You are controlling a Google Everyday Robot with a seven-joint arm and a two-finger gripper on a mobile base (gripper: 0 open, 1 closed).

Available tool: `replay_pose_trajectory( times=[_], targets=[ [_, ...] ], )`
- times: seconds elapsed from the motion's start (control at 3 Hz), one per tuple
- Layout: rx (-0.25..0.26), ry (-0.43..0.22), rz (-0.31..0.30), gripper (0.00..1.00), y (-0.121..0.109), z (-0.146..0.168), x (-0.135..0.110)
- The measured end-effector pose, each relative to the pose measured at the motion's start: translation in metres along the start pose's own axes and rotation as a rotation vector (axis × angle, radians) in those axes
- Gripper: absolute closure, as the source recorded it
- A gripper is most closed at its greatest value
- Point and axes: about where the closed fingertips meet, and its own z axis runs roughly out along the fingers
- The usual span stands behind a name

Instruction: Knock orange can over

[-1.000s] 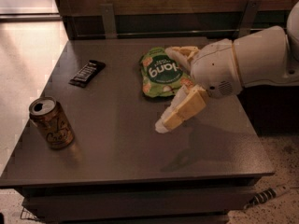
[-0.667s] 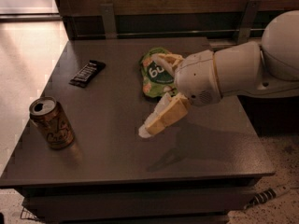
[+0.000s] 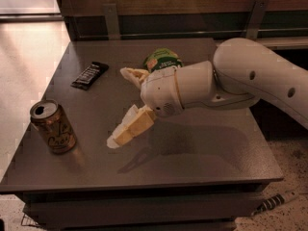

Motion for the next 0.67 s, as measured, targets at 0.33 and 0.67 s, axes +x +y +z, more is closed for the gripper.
replay_pose_trajectory(
  times=[0.33,0.67],
  targets=[
    [-0.061,-0.034,0.019,0.0,0.004,0.033,-0.001],
    [-0.097,-0.066,0.035,0.0,0.018,0.061,-0.002]
  ],
)
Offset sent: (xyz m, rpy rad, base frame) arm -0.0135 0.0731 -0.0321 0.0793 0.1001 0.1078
